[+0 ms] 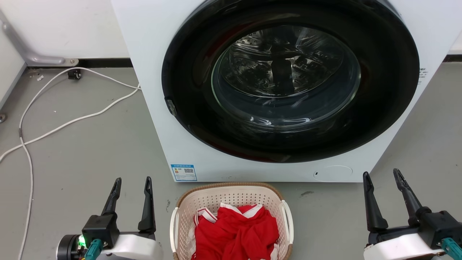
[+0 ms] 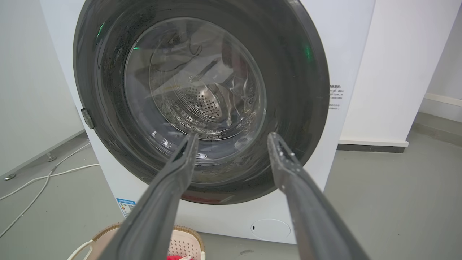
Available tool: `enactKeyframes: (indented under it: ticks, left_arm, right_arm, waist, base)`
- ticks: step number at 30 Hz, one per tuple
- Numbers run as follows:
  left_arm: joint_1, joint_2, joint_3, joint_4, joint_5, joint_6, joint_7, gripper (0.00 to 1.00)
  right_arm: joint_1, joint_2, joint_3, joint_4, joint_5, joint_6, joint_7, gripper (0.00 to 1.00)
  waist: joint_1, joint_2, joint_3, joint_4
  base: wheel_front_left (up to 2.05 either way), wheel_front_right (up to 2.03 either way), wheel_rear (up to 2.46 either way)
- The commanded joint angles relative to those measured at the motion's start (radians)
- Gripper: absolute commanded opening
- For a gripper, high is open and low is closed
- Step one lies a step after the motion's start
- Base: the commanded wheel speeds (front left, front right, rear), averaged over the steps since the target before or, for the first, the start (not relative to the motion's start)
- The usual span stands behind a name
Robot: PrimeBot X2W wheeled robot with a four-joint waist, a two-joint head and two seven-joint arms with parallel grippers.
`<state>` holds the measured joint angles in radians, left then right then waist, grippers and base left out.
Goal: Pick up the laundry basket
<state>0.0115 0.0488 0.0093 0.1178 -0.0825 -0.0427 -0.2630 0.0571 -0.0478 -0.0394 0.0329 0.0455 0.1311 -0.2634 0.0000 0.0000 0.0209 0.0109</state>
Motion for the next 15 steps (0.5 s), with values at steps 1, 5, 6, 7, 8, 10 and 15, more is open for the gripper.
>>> enactKeyframes:
  ticks: [1,5,6,7,8,10,15]
  left_arm:
    - [0.005,0.003,0.001,0.007,-0.010,0.003,-0.003,1.00]
    - [-0.005,0.003,0.002,0.030,-0.019,-0.008,-0.003,1.00]
    - [-0.010,0.003,0.004,0.038,-0.022,-0.009,-0.003,1.00]
    - [-0.017,0.003,0.006,0.049,-0.023,-0.011,-0.003,1.00]
    - [-0.025,0.003,0.008,0.060,-0.023,-0.015,-0.003,1.00]
    - [-0.048,0.003,0.013,0.080,-0.026,-0.021,-0.003,1.00]
    - [-0.115,0.002,0.024,0.168,-0.022,-0.043,-0.003,1.00]
  right_arm:
    - [0.002,-0.004,-0.001,0.000,0.006,-0.001,-0.002,1.00]
    - [-0.002,-0.004,0.013,0.010,0.010,0.000,-0.002,1.00]
    - [-0.006,-0.004,0.019,0.012,0.006,0.000,-0.002,1.00]
    - [-0.012,-0.004,0.026,0.016,0.005,0.000,-0.002,1.00]
    - [-0.021,-0.004,0.033,0.019,0.004,0.000,-0.002,1.00]
    - [-0.038,-0.004,0.043,0.028,-0.004,0.000,-0.002,1.00]
    - [-0.098,-0.004,0.083,0.065,-0.030,0.000,-0.002,1.00]
  waist:
    - [0.0000,0.0000,0.002,-0.001]
    - [0.0000,0.0000,0.009,0.000]
    - [0.0000,0.0000,0.015,0.001]
    - [0.0000,0.0000,0.021,0.002]
    - [0.0000,0.0000,0.030,0.003]
    - [0.0000,0.0000,0.054,0.010]
    - [0.0000,0.0000,0.128,0.024]
  base:
    - [0.00,0.00,0.00]
    - [0.00,0.00,0.00]
    - [0.00,0.00,0.00]
    - [0.00,0.00,0.00]
    - [0.00,0.00,0.00]
    - [0.00,0.00,0.00]
    - [0.00,0.00,0.00]
